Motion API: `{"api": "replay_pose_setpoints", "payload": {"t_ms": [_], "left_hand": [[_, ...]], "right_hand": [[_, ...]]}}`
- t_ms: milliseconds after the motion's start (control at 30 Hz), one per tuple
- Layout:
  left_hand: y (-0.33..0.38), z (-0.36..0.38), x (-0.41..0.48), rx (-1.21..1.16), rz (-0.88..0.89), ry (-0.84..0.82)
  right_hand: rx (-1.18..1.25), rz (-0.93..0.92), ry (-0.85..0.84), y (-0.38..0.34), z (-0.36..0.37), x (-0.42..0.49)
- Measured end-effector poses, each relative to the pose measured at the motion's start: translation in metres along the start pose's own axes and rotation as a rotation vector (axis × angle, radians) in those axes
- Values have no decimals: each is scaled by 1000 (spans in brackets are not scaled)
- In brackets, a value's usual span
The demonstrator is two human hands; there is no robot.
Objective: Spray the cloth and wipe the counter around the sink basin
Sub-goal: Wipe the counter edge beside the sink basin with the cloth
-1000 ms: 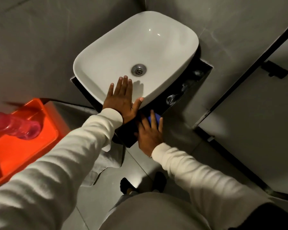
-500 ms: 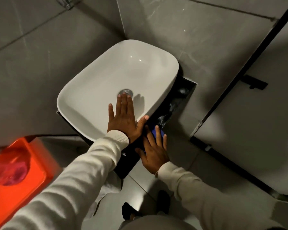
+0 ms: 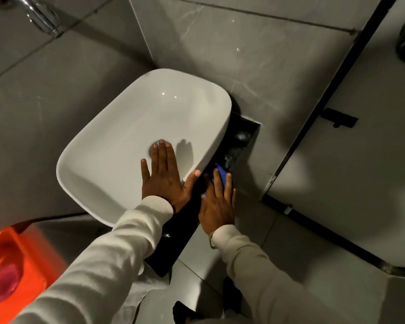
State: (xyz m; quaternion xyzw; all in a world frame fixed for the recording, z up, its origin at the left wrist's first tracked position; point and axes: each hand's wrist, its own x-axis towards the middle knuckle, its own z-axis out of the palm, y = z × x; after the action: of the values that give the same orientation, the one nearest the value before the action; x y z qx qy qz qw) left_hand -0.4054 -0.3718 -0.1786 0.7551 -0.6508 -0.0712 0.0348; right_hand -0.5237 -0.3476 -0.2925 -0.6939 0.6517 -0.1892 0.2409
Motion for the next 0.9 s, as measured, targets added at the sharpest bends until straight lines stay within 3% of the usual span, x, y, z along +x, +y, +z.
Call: {"api": "replay_pose_setpoints", "payload": {"t_ms": [167,267,600,900], "left_hand": [[3,0,5,9,12,-12],[6,0,7,39,42,-29],[32,2,41,33,65,-13],[37,1,49,-23,58,-47]], "right_hand": [[-3,106,42,10,-16,61],[-68,75,44,26,-26,89],[67,105,25,20,-6,70],[13,147,103,56,-48,158]]}}
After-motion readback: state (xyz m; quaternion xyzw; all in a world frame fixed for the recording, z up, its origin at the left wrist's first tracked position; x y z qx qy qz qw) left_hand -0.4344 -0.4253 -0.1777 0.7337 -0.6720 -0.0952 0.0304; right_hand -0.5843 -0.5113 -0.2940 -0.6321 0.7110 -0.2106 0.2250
